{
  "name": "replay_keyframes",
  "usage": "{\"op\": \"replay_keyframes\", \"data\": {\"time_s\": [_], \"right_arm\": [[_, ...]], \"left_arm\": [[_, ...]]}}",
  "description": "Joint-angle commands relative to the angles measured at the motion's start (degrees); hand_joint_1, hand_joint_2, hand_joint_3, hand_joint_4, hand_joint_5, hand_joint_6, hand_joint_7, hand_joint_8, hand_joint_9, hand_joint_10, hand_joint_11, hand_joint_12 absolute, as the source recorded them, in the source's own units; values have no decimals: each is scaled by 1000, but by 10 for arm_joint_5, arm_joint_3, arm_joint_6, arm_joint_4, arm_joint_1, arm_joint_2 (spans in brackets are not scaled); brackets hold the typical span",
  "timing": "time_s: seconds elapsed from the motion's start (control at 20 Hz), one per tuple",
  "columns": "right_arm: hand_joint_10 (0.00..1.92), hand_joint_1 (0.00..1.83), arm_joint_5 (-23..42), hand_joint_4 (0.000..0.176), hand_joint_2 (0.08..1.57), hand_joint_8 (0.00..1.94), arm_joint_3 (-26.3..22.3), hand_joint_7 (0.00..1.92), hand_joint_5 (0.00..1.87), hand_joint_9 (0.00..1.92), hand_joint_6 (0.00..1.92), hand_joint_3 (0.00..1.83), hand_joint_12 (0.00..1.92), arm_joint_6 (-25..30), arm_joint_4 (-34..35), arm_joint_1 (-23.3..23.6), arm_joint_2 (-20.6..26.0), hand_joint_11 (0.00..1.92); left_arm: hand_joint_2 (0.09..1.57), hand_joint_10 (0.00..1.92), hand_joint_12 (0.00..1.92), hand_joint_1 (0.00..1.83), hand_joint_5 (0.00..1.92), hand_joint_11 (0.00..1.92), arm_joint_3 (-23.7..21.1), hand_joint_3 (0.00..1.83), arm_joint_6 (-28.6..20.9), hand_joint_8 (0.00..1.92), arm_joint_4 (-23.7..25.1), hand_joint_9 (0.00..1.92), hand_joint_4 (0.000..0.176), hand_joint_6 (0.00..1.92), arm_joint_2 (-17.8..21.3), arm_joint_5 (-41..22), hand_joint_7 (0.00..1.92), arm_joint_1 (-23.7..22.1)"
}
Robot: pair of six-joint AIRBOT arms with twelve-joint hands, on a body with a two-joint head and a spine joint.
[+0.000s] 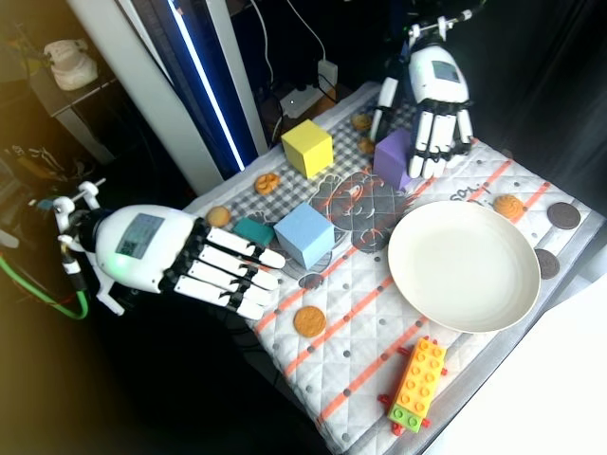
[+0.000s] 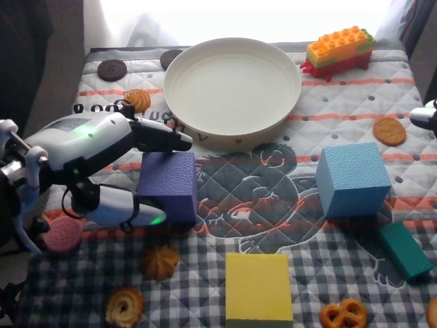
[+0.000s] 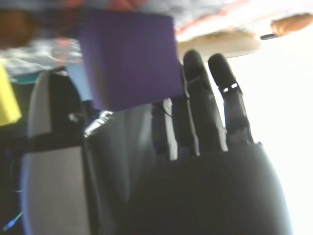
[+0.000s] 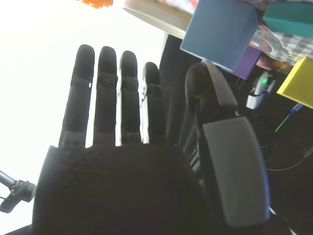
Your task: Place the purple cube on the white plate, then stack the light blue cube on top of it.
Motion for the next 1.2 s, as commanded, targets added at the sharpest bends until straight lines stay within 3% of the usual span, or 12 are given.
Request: {"op": "replay_keyframes", "data": {"time_s": [0.0,0.05,0.1,0.15,0.2,0.3,0.4,0.5,0.7,0.9,1.0,1.15], "right_arm": [[0,709,69,33,1316,2,3,463,402,460,0,2,379,0,10,2,1,283],[0,703,69,34,1320,0,3,454,393,458,0,3,378,0,10,2,1,282],[0,701,69,31,1322,0,3,451,392,458,0,4,379,0,10,2,1,284],[2,676,69,39,1326,2,2,456,390,465,0,4,380,0,10,2,1,295],[4,673,69,38,1329,4,2,462,394,471,1,5,383,0,11,1,1,305],[8,707,69,40,1323,6,2,477,401,488,4,0,396,0,11,1,1,329],[5,740,69,37,1318,6,2,484,402,487,3,0,396,1,11,1,1,320],[0,727,69,51,1318,0,3,473,395,476,0,0,391,1,11,1,1,305],[3,684,69,36,1324,0,3,477,397,495,0,2,414,1,11,1,0,337],[2,677,69,59,1331,1,6,472,385,480,0,1,396,1,11,1,-3,311],[4,690,69,18,1331,2,8,475,396,489,2,0,406,1,11,2,-5,336],[1,702,69,44,1318,0,11,461,382,486,0,0,414,1,9,5,-8,325]], "left_arm": [[981,328,1436,1162,774,117,2,0,-1,12,10,639,28,16,-5,-49,778,-8],[1067,660,1526,1141,977,264,4,2,-1,37,9,624,0,711,-7,-49,868,-8],[1099,958,1596,1136,987,332,5,0,-1,59,6,588,0,905,-7,-49,911,-8],[1151,1196,1671,1207,1029,308,5,16,-1,1162,3,496,0,853,-7,-54,734,-9],[1186,1270,1690,1212,1007,271,6,3,-1,1431,2,469,0,893,-7,-59,662,-11],[1191,1307,1723,1213,1001,231,7,1,-1,1460,-4,449,0,934,-12,-74,655,-17],[1167,1405,1787,1231,1046,271,11,0,-1,1470,-5,485,0,737,-18,-76,743,-21],[1163,1410,1728,1237,1010,245,15,1,-1,1457,-5,546,0,724,-21,-78,805,-28],[1134,1311,1769,1241,1075,278,31,0,-1,1349,3,604,0,643,-25,-82,859,-63],[1136,1183,1680,1249,1121,231,97,0,-2,1398,-1,598,0,571,-67,-31,811,-137],[1155,1143,1642,1240,1063,275,140,1,-2,1444,-9,607,0,672,-97,1,783,-169],[1141,928,1372,1247,1040,353,210,2,-2,1374,-38,720,0,674,-147,45,859,-201]]}}
